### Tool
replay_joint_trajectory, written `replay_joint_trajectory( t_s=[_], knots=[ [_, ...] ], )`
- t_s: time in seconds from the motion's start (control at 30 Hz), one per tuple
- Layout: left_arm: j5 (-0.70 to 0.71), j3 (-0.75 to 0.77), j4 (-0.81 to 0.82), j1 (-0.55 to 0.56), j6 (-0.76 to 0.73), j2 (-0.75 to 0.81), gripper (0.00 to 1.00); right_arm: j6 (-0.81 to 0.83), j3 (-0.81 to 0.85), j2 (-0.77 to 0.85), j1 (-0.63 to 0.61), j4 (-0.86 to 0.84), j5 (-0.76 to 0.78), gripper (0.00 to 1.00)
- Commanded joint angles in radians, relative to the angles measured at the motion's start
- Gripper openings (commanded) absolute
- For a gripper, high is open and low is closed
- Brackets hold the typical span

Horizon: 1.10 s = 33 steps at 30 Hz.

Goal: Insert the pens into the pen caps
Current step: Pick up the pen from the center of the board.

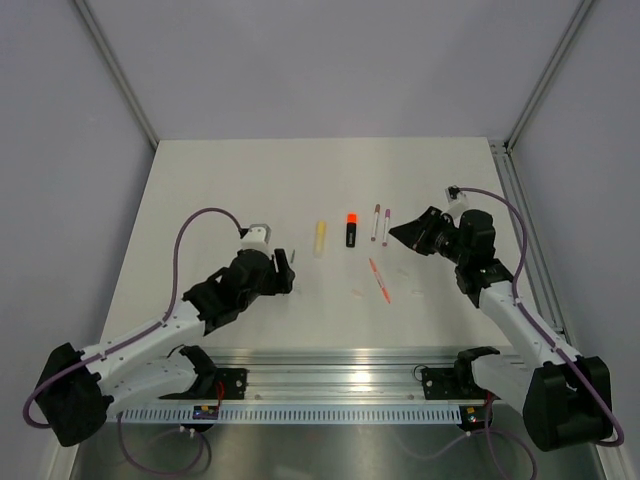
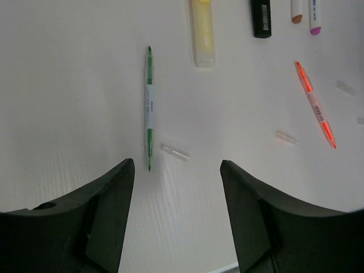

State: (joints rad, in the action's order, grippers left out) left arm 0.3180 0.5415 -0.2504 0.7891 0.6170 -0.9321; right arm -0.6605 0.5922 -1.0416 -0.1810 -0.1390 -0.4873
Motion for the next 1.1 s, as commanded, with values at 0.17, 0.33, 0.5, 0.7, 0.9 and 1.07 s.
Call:
replay_joint_trajectory(
  t_s=[0.17, 0.33, 0.5, 0.7, 0.9, 1.07],
  knots=[
    [-0.079, 0.162, 0.076, -0.120, -0.080, -0.260, 0.57, -0.096, -0.057, 0.071, 0.005, -0.203, -0.162, 0.22],
    [-0.073, 0.244, 0.033, -0.123, -0.103, -0.365, 0.55, -0.093, -0.061, 0.103, 0.005, -0.185, -0.157, 0.25],
    [-0.037, 0.258, 0.019, -0.134, -0.111, -0.436, 0.51, -0.099, -0.063, 0.110, 0.005, -0.189, -0.172, 0.26],
    [-0.045, 0.271, 0.034, -0.140, -0.126, -0.516, 0.46, -0.110, -0.066, 0.106, 0.003, -0.200, -0.186, 0.27],
    [-0.059, 0.284, 0.042, -0.140, -0.141, -0.560, 0.43, -0.110, -0.065, 0.097, 0.003, -0.205, -0.191, 0.28],
    [-0.051, 0.294, 0.043, -0.140, -0.149, -0.612, 0.42, -0.111, -0.063, 0.084, 0.002, -0.214, -0.203, 0.28]
  ],
)
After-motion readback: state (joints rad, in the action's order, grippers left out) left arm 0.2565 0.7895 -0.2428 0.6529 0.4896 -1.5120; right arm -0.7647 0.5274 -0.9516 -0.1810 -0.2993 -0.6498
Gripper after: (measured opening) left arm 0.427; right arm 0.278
